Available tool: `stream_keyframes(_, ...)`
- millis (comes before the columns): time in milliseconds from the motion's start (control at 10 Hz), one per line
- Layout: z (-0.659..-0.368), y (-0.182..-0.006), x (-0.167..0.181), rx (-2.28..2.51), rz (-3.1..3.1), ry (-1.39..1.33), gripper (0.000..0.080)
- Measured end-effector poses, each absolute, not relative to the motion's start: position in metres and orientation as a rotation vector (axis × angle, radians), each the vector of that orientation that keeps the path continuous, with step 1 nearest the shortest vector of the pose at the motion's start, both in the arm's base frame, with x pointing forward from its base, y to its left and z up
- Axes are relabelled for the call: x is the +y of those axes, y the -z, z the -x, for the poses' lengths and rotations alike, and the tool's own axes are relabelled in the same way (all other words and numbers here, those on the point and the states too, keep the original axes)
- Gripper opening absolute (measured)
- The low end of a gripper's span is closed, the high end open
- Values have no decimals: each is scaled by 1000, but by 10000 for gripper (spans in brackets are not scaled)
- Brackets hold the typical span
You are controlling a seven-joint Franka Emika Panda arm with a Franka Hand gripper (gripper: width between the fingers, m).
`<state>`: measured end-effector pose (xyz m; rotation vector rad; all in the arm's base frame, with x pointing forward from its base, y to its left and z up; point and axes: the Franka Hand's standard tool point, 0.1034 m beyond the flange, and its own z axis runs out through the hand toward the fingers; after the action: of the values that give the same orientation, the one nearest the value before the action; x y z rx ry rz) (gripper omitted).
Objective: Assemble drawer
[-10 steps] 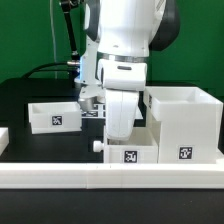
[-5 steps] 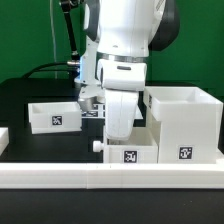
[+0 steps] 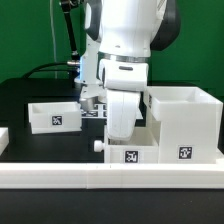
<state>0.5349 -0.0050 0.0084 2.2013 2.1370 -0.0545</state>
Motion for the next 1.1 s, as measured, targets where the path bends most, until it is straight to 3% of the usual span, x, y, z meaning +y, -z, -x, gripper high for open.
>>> stream_keyframes(1100, -536, -9, -6, 2144, -2191, 87, 42)
